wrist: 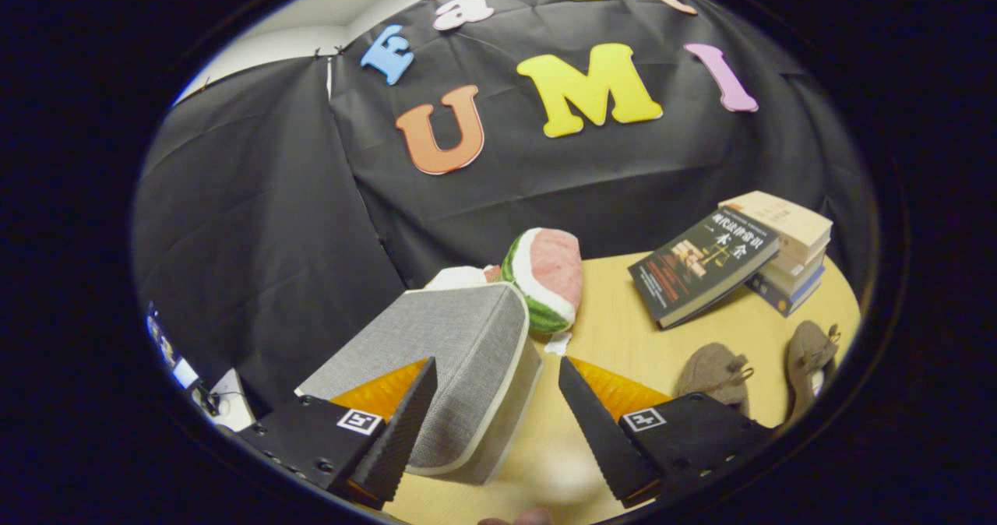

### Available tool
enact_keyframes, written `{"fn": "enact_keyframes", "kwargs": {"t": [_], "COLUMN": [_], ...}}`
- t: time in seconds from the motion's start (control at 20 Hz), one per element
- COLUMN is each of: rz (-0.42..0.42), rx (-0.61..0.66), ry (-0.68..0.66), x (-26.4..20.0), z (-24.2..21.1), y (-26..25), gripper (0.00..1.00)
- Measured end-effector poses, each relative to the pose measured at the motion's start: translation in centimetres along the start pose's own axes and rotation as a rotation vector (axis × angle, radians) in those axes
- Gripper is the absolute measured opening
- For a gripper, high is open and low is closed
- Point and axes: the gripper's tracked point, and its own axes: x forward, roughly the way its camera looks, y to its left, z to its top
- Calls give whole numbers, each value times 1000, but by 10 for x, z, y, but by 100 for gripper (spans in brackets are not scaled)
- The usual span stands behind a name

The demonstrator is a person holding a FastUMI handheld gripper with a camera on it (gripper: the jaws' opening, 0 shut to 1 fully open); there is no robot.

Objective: Open the storage box then place both shoes into the box .Put the left shoe in first, then the right shoe, with the right side of both shoes facing outward in a uniform manner.

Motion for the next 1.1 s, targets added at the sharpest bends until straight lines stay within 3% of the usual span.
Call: {"fn": "enact_keyframes", "kwargs": {"t": [0.25,0.7,0.95,1.1], "rz": [18,107,179,176], "rx": [60,319,398,409], "ry": [13,62,131,151], "x": [18,37,46,45], "z": [-14,-26,-37,-30], "y": [3,10,28,25], "gripper": [96,97,96,92]}}
